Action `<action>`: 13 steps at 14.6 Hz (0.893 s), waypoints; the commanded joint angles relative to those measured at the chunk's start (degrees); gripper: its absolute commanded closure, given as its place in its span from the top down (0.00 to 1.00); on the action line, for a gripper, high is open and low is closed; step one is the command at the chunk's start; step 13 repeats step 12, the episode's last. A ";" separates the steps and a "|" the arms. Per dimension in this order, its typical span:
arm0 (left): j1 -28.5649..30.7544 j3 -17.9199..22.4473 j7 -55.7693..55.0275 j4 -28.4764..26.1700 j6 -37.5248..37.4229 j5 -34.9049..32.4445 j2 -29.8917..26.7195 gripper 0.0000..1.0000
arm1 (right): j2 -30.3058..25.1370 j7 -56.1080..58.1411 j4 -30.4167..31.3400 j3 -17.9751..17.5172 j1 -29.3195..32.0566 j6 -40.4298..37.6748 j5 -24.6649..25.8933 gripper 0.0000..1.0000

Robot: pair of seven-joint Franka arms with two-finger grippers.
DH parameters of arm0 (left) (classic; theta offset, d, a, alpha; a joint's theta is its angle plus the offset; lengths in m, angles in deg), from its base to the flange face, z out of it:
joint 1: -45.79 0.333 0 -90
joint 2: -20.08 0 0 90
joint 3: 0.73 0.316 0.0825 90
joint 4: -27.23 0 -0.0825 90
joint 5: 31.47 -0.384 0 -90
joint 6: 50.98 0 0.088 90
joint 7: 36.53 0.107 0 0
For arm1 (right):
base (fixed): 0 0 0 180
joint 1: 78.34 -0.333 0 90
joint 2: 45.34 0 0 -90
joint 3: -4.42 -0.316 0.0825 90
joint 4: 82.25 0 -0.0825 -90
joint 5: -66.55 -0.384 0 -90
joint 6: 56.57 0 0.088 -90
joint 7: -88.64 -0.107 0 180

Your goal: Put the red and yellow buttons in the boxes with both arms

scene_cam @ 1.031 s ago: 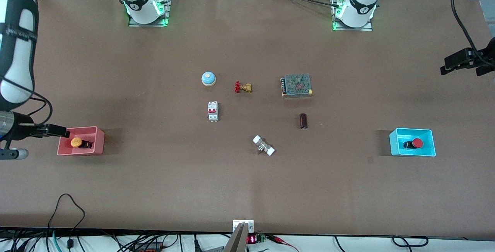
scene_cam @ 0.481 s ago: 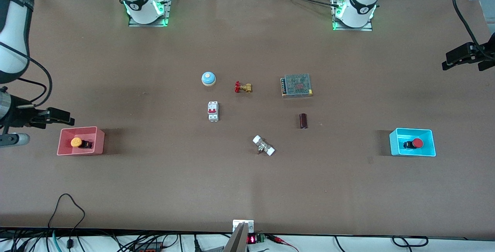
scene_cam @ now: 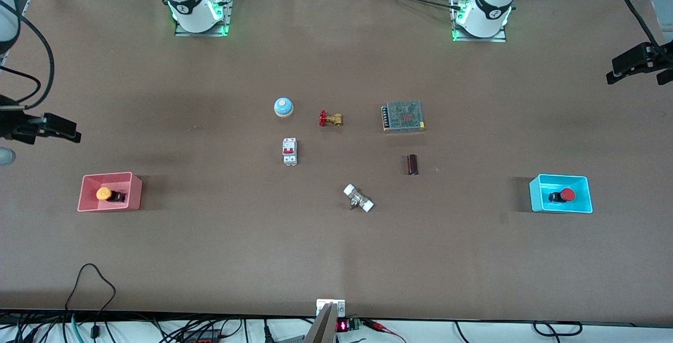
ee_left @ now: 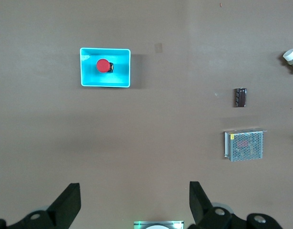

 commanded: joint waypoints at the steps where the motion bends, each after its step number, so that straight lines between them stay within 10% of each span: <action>1: -1.15 1.11 0.13 -4.44 0.34 -0.90 -4.75 1.00 | -3.66 -3.11 3.16 -1.72 1.24 -2.09 1.56 1.00; 13: -1.24 1.11 0.13 -8.23 2.01 -2.22 -8.36 1.00 | -8.50 -3.12 7.30 -1.72 1.50 -3.49 1.48 1.00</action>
